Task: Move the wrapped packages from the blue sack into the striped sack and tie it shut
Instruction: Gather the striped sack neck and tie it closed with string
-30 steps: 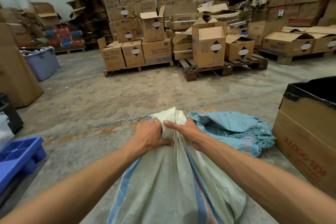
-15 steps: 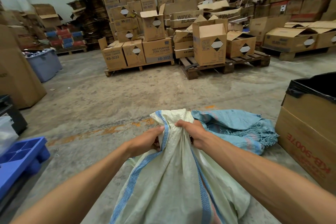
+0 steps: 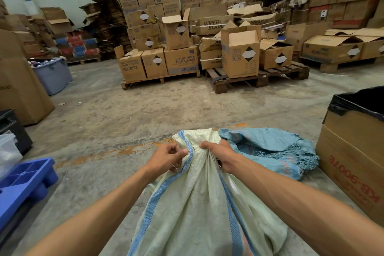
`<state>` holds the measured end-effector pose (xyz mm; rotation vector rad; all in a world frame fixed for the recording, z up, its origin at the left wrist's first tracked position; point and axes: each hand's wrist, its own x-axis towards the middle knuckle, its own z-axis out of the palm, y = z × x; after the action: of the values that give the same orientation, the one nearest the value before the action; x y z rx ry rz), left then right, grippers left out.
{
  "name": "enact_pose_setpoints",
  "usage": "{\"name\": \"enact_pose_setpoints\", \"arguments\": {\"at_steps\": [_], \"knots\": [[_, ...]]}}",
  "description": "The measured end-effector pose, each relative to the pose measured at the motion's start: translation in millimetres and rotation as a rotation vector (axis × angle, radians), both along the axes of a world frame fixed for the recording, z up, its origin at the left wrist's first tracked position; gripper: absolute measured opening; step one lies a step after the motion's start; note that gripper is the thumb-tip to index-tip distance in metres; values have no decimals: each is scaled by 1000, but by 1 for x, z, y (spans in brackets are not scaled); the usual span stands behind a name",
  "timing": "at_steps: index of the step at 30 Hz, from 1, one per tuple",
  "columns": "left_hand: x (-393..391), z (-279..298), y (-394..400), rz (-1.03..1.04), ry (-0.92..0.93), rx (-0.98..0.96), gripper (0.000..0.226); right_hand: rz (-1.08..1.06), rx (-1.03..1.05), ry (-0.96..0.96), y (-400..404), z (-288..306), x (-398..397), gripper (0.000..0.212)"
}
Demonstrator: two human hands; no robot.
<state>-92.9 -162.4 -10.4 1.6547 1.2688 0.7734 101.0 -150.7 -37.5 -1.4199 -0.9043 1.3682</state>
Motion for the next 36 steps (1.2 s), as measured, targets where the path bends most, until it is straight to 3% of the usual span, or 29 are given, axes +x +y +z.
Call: {"name": "enact_pose_setpoints", "arguments": {"at_steps": [2,6,9,11,16,18,20,22,26,30,36], "knots": [[0,5,0,-2,-15,-9,32,44,60,-89,-2,3,-3,44],[0,20,3,-16,26,46,34,115,191,-405,19,-16,2,84],[-3,29,4,-44,222,194,34,147,216,-625,-4,12,-2,83],[-6,35,6,-53,254,212,35,159,198,-741,-5,14,-1,88],[-10,54,8,-19,-202,15,29,214,115,-949,-1,13,4,116],[-7,56,6,-36,-246,9,28,253,88,-989,-1,17,9,118],[-2,52,3,-65,-235,15,33,307,47,-1025,-2,25,15,114],[4,48,-1,-44,-265,37,32,367,34,-1048,0,33,24,90],[15,49,-3,11,-327,93,36,459,2,-973,-1,55,49,53],[25,61,-2,64,-388,142,38,515,10,-698,-1,72,67,16],[38,67,-2,-2,-389,181,37,749,22,-289,-4,90,75,8]]}}
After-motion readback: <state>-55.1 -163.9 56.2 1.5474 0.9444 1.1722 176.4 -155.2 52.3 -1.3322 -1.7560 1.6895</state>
